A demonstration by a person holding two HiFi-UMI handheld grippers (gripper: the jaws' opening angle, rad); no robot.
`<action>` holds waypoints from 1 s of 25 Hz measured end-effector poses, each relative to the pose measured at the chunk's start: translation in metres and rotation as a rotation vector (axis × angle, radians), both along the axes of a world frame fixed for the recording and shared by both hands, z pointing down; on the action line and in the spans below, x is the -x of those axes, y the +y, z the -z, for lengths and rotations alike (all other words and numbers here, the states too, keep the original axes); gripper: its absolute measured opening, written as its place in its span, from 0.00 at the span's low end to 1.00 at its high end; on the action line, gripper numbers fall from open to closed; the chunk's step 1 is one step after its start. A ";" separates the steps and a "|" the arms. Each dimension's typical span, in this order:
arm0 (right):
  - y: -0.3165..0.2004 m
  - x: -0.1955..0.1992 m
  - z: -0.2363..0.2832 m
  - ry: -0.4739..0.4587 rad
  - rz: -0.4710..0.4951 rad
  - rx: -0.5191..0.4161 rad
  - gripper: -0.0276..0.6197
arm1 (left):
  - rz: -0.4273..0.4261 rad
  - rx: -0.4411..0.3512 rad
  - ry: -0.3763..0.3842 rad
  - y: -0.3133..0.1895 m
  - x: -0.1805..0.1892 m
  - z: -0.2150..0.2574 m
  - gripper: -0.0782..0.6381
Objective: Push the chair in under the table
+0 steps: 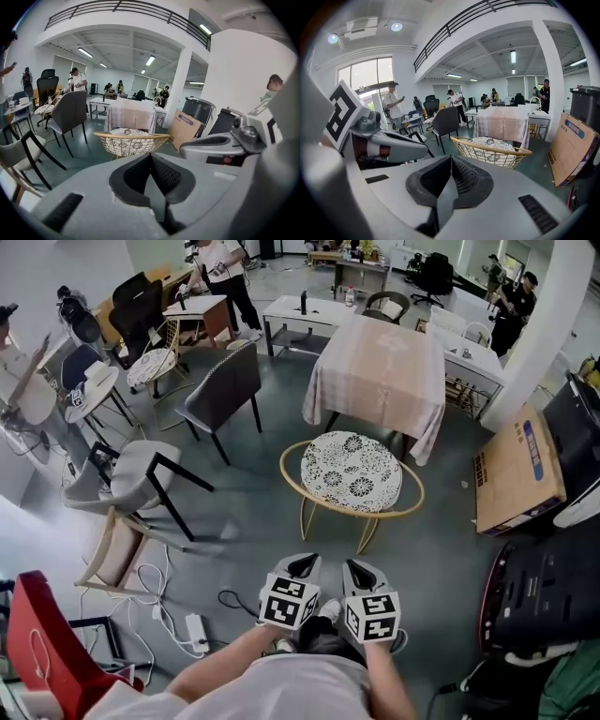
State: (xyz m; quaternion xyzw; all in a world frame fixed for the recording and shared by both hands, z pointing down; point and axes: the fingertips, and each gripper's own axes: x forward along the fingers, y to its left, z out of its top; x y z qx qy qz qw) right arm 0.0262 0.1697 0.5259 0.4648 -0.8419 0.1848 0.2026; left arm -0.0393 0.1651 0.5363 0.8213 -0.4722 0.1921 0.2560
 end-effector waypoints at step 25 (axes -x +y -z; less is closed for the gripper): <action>-0.103 -0.047 -0.041 0.354 0.311 -0.067 0.06 | -0.279 -0.071 -0.485 -0.112 0.005 -0.049 0.20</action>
